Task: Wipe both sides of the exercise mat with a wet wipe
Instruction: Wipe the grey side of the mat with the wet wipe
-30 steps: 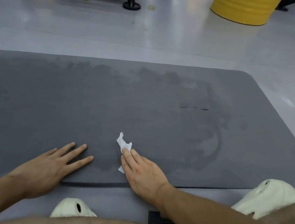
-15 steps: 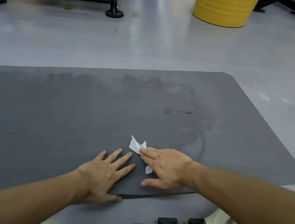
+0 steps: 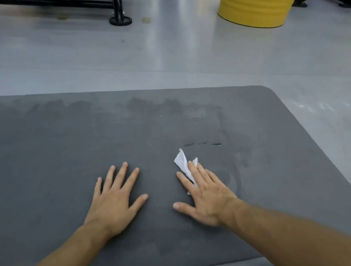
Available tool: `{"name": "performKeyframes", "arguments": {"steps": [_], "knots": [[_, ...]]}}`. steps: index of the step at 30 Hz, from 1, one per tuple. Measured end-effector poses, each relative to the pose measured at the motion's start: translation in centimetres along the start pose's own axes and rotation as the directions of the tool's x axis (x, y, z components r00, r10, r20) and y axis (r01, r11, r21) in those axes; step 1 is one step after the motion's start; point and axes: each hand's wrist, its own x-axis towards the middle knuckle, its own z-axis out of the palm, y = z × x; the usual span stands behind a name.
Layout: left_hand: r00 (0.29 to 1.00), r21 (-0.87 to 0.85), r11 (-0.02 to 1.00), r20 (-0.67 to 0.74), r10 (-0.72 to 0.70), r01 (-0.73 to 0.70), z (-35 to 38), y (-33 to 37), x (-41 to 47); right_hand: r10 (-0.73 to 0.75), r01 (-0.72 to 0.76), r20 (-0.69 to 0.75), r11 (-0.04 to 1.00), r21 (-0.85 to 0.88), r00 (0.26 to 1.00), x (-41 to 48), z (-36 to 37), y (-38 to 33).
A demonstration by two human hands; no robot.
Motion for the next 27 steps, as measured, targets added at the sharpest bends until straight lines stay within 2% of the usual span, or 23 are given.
{"name": "performKeyframes", "arguments": {"steps": [3,8,10,13,18,21,24,27], "knots": [[0.993,-0.01,0.995,-0.067,-0.1,0.099,1.2,1.1,1.3,0.074,-0.071,-0.086,0.997,0.031,0.994,2.1,0.8,-0.2],[0.985,0.035,0.996,-0.155,-0.079,0.085,2.1,1.0,1.4,0.278,-0.259,-0.176,0.958,0.125,0.944,8.2,0.2,2.5],[0.985,0.05,0.995,-0.155,-0.074,0.083,2.2,1.1,1.5,0.303,-0.272,-0.206,0.948,0.164,0.93,10.6,-0.3,3.3],[0.985,0.048,0.995,-0.154,-0.078,0.086,2.2,1.0,1.6,0.229,-0.186,-0.217,0.962,0.201,0.949,13.8,-1.0,2.6],[0.988,0.047,0.996,-0.14,-0.068,0.076,2.2,0.9,1.6,-0.136,0.149,-0.195,0.987,0.056,0.971,12.0,-1.1,0.4],[0.989,0.048,0.995,-0.12,-0.083,0.089,2.1,0.9,1.5,-0.27,0.267,-0.126,0.963,-0.041,0.955,8.6,-0.7,0.8],[0.99,0.052,0.994,-0.109,-0.085,0.091,2.0,0.9,1.5,-0.264,0.252,-0.122,0.962,-0.11,0.957,6.7,-0.1,2.4],[0.99,0.036,0.995,-0.111,-0.085,0.089,1.7,1.0,1.5,-0.117,0.118,-0.206,0.993,-0.011,0.972,7.3,-0.5,4.3]]}}
